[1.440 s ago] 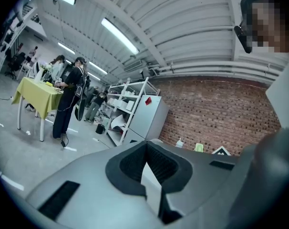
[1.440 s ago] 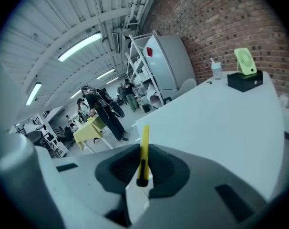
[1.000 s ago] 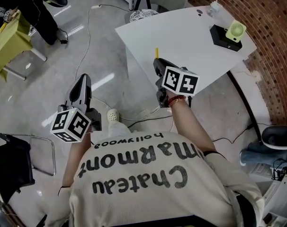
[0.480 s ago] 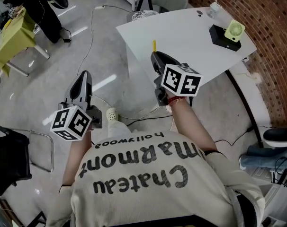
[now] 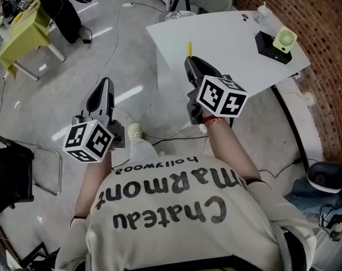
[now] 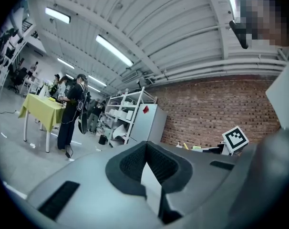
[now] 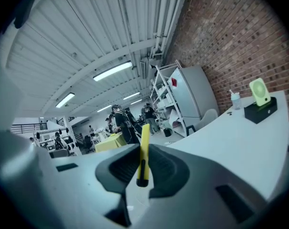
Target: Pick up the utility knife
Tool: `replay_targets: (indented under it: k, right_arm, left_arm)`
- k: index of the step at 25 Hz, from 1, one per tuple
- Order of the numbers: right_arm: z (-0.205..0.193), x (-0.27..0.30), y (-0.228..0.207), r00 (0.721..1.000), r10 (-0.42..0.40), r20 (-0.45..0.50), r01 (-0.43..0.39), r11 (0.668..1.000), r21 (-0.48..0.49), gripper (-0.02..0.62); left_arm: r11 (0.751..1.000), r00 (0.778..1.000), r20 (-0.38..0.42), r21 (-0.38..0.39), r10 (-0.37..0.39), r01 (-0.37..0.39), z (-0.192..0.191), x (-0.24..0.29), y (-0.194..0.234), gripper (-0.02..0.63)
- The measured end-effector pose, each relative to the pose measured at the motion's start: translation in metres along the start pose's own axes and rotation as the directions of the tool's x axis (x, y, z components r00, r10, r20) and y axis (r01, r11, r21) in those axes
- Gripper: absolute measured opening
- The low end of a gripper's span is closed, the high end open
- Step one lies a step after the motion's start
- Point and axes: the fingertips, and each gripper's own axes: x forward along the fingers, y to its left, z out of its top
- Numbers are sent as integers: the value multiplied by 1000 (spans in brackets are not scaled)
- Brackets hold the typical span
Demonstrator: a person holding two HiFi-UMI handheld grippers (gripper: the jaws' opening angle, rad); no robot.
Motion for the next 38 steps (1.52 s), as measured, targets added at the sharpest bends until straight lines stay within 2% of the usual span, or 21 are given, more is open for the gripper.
replay_targets:
  k: [9, 13, 19, 25, 34, 38]
  right_arm:
    - [-3, -1, 17, 996, 50, 72, -50, 999, -7, 58]
    - [-8, 0, 24, 995, 70, 74, -69, 998, -15, 60]
    - [-14, 5, 32, 992, 101, 79, -95, 992, -79, 61]
    - [-15, 9, 35, 990, 118, 81, -107, 986, -129, 63]
    - [-20, 15, 33, 991, 120, 67, -110, 986, -128, 63]
    - [-20, 13, 27, 992, 112, 62, -104, 987, -122, 63]
  left_arm:
    - [998, 998, -2, -4, 63, -63, -3, -15, 10, 0]
    - [997, 997, -14, 7, 80, -80, -4, -17, 14, 0]
    - [992, 992, -34, 34, 124, -123, -11, -17, 20, 0]
    - [991, 991, -19, 36, 130, -129, -8, -17, 19, 0]
    - [991, 991, -4, 20, 133, -133, -5, -18, 21, 0]
    - [990, 990, -23, 28, 139, -139, -9, -17, 19, 0]
